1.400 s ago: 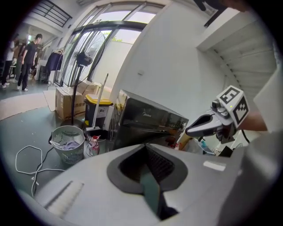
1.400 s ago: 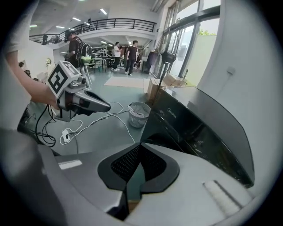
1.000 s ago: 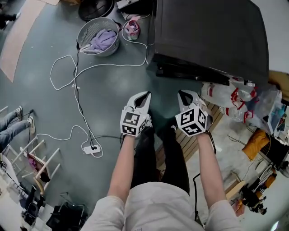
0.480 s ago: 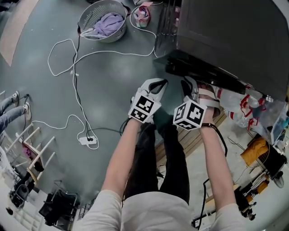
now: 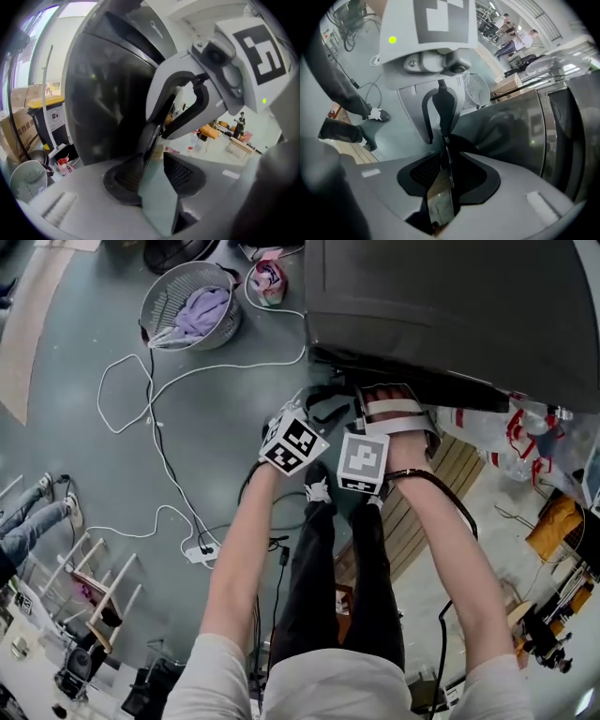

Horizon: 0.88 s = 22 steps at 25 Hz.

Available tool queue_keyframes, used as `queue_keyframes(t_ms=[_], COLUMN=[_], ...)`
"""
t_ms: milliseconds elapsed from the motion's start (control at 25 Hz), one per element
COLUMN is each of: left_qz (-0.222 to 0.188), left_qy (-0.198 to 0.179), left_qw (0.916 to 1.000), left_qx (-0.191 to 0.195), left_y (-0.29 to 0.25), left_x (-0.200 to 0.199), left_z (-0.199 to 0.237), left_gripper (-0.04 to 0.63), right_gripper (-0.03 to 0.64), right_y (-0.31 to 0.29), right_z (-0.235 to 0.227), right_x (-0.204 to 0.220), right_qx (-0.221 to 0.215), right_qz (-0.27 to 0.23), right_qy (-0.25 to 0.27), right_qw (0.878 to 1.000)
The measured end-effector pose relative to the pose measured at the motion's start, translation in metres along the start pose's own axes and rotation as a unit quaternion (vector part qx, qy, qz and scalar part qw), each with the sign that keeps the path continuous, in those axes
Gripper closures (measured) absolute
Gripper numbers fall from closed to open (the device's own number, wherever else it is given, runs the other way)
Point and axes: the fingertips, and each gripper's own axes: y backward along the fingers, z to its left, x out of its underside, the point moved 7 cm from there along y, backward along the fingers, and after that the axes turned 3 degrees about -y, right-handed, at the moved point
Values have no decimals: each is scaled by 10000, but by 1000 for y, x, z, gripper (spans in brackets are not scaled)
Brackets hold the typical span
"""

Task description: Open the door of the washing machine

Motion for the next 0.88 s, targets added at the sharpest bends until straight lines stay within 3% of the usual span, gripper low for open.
queue_keyframes(t_ms=[160,320,880], left_qz=[118,226,-74], left_qy=[-337,-504,-47], left_qw=[9993,9982,9999], left_qx=[95,235,77], left_y=[-11,-29,-29], left_x=[-5,-14,-2], left_z=[5,1,-27], left_gripper=[387,387,394], right_gripper=[503,503,503], right_y=[-4,-5,2], right_z=[8,12,45], right_x=[0,2,2], right_qx=[107,120,147], right_qz=[131,126,-11], right_qy=[444,486,755], right_qw=[9989,9987,9970])
